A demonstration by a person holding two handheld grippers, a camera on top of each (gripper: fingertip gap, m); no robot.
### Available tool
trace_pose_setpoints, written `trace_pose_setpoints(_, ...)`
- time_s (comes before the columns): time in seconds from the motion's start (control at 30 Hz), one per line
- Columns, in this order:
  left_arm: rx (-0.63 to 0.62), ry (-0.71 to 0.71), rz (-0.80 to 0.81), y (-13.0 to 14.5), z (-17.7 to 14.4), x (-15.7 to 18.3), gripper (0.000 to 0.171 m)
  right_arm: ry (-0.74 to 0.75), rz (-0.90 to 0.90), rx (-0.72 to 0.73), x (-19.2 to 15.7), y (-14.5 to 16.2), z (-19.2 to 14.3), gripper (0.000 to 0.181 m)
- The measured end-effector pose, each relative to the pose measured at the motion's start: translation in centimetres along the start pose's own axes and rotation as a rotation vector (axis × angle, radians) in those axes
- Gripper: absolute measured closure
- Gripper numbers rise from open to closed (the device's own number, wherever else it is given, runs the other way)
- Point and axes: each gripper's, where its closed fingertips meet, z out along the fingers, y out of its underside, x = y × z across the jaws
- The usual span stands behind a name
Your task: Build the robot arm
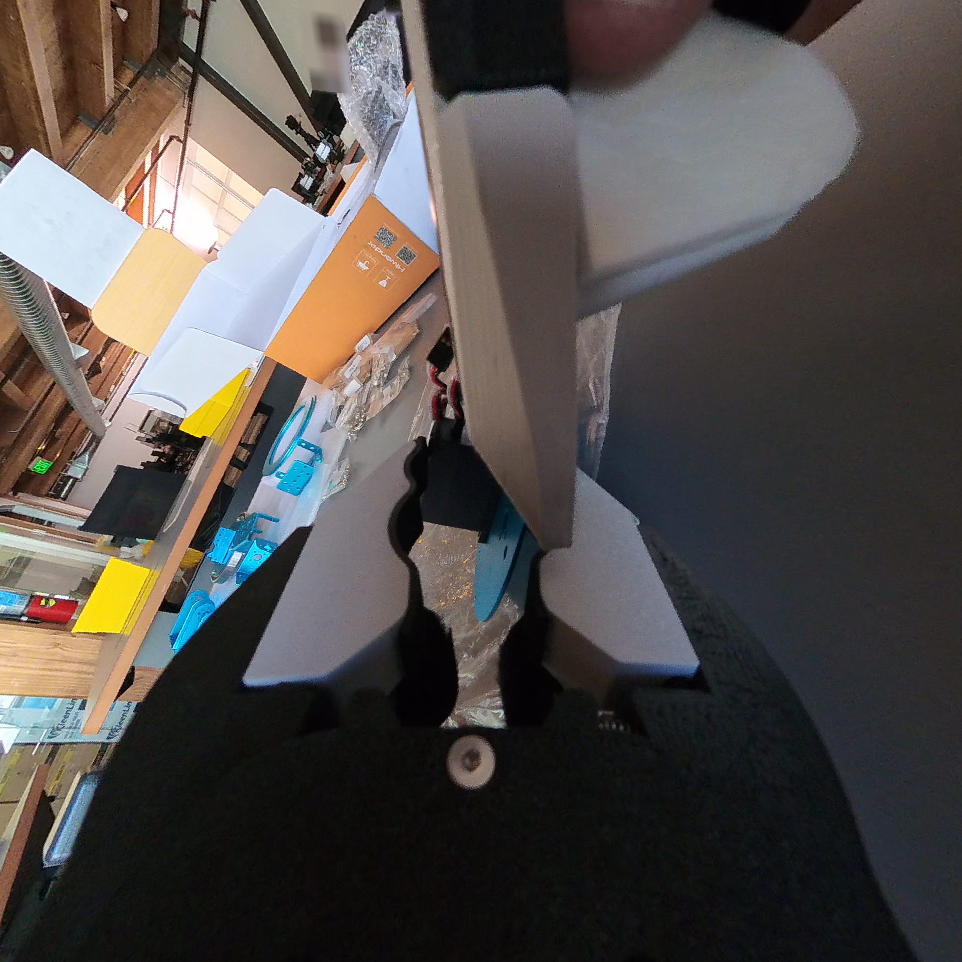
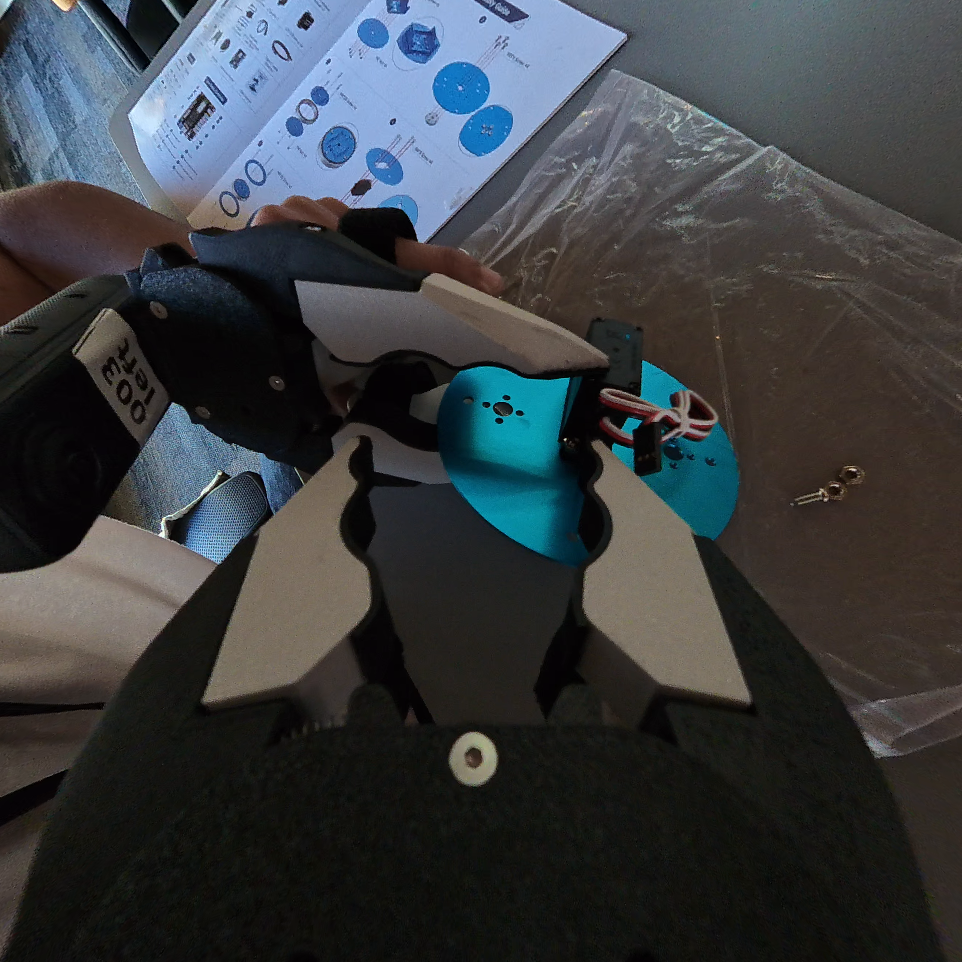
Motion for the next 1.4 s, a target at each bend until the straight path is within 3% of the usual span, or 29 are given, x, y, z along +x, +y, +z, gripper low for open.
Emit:
trace_pose_setpoints(0.1, 0.0, 0.002, -0.013, 0.0, 0.0, 0.0, 0.134, -0.02, 0.012, -0.003, -0.2, 0.0, -0.4, 0.103)
trace_pose_setpoints(0.17, -0.013, -0.009, -0.022, 0.4, 0.1, -0.4, 0.135, -0.081, 0.0, 0.009, -1.3, -0.2, -1.2, 0.129)
trace_pose_setpoints(0.2, -0.014, -0.006, -0.031, 0.5, 0.1, -0.5, 0.135, -0.068, 0.003, 0.013, -1.3, -0.3, -1.5, 0.128)
trace_pose_setpoints(0.27, -0.006, 0.002, -0.04, 0.4, 0.1, -0.4, 0.135, 0.05, -0.056, 0.002, 0.1, -0.2, -1.4, 0.11)
trace_pose_setpoints(0.5, -0.011, -0.004, -0.024, 0.4, 0.1, -0.1, 0.135, 0.013, -0.025, 0.004, 0.5, -0.2, -0.1, 0.104)
trace_pose_setpoints(0.57, -0.007, 0.0, -0.037, 0.4, 0.2, -0.2, 0.135, -0.016, 0.002, 0.021, 0.2, -0.2, -0.3, 0.114)
trace_pose_setpoints(0.6, -0.006, -0.001, -0.037, 0.4, 0.2, -0.2, 0.134, -0.072, -0.007, 0.043, -0.6, -0.5, -0.5, 0.138)
trace_pose_setpoints(0.63, -0.007, -0.003, -0.031, 0.4, 0.3, -0.2, 0.134, -0.162, 0.009, 0.066, -2.0, -0.8, -0.7, 0.15)
trace_pose_setpoints(0.67, -0.007, -0.004, -0.025, 0.4, 0.3, -0.1, 0.135, -0.188, 0.008, 0.057, -2.5, -0.7, -0.7, 0.148)
trace_pose_setpoints(0.73, -0.001, 0.001, -0.038, 0.3, 0.2, 0.0, 0.135, 0.06, -0.053, -0.001, 1.7, -0.4, -1.8, 0.126)
trace_pose_setpoints(0.8, -0.001, 0.006, -0.066, 0.3, 0.1, -0.3, 0.135, -0.009, -0.052, 0.068, 1.0, -1.4, -3.0, 0.138)
trace_pose_setpoints(0.83, 0.0, 0.007, -0.078, 0.4, 0.1, -0.4, 0.135, -0.04, -0.062, 0.034, 0.4, -0.9, -2.8, 0.141)
trace_pose_setpoints(0.9, -0.003, 0.008, -0.08, 0.3, 0.2, -0.4, 0.135, 0.05, -0.133, -0.01, 1.0, 0.1, -1.7, 0.135)
trace_pose_setpoints(1.03, -0.006, 0.0, -0.058, 0.2, 0.2, -0.1, 0.135, 0.153, -0.156, 0.095, 1.6, -0.6, -0.8, 0.127)
trace_pose_setpoints(1.4, -0.014, -0.008, 0.001, 0.0, -0.3, 0.2, 0.135, 0.056, -0.024, 0.122, 1.5, -0.1, -0.2, 0.122)
